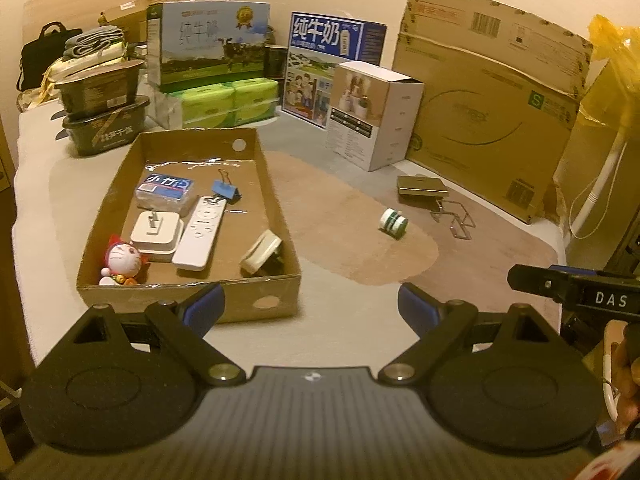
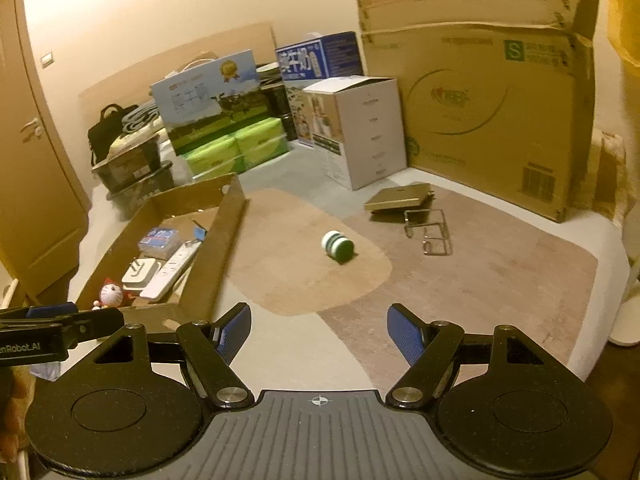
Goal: Organize rigid objects
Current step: 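Withdraw both open tools from the tray toward the green-and-white pill bottle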
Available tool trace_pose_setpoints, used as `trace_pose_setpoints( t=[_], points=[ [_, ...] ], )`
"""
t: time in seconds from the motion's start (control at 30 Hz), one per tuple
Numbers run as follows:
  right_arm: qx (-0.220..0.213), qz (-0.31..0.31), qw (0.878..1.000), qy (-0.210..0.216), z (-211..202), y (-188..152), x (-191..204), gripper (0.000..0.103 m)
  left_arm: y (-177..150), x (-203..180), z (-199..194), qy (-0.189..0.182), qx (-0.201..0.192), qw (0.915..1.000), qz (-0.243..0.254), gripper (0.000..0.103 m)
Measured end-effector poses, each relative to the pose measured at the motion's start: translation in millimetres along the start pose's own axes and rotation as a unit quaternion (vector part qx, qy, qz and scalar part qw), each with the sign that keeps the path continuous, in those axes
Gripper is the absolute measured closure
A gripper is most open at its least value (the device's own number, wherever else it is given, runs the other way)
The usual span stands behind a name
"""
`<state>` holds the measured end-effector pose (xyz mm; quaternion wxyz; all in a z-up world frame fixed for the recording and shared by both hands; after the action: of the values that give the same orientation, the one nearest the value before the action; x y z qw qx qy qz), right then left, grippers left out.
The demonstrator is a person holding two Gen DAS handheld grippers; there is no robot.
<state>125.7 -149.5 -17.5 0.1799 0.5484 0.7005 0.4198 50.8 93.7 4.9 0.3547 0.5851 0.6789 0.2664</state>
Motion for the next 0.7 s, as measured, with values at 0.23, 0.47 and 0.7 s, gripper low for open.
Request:
trace_pose_setpoints(
  t=[0.23,0.47,0.7],
  points=[
    [-0.002,0.008,1.000,-0.007,-3.1,0.3,-11.4,0.028,2.2,-12.4,4.7,-0.008,0.003,0.9999,0.011,0.011],
    [-0.003,0.016,1.000,-0.016,-4.7,0.1,-21.5,0.028,4.0,-20.1,10.7,-0.014,0.005,0.9997,0.018,0.011],
    [-0.002,0.020,0.999,-0.025,-3.0,0.9,-32.3,0.028,7.2,-28.3,21.0,-0.022,0.010,0.9994,0.025,0.011]
  ],
)
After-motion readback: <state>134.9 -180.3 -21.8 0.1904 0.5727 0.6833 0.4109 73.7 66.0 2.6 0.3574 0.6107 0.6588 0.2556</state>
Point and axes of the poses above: each gripper's, at about its wrist camera, not at the fingertips, and z roughly the way its jaws point, x to its left, y to its top, the point moved 3 cm from there along z, roughly the way its jaws point, and after that the axes turned 5 degrees about -y, right-handed, at the moved point
